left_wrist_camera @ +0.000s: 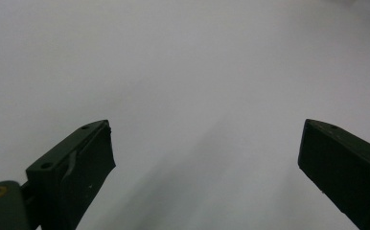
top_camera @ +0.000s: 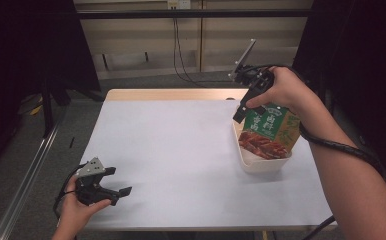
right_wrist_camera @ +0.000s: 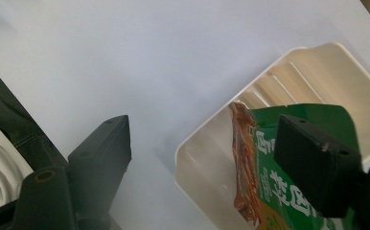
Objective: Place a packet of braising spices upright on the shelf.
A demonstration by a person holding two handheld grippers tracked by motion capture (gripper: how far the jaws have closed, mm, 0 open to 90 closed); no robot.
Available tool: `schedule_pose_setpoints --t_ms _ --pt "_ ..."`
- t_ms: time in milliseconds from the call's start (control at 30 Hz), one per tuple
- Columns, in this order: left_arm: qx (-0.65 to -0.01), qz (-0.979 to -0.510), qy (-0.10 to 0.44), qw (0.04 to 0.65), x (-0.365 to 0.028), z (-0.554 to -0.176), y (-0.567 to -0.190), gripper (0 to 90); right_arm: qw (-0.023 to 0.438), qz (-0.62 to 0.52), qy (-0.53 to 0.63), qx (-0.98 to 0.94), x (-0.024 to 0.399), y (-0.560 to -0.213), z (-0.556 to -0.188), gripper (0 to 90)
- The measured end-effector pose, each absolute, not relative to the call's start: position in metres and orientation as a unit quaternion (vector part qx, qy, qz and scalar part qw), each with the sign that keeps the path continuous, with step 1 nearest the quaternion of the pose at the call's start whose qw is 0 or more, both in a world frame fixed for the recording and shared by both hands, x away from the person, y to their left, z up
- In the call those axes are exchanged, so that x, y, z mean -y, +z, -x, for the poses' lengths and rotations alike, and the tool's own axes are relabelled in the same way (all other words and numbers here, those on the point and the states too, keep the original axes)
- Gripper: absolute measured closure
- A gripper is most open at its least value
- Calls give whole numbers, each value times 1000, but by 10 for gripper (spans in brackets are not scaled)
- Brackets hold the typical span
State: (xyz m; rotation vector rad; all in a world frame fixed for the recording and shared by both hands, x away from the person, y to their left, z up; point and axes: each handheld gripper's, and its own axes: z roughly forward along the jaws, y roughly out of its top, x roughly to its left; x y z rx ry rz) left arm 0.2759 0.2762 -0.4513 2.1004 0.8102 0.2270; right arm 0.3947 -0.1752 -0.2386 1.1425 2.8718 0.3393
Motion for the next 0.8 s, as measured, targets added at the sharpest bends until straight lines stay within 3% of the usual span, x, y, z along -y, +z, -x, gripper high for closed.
schedule_pose_setpoints --t_ms 800 --pt "-323 -839 96 427 -276 -275 -451 49 2 -337 116 -934 151 -272 -390 204"
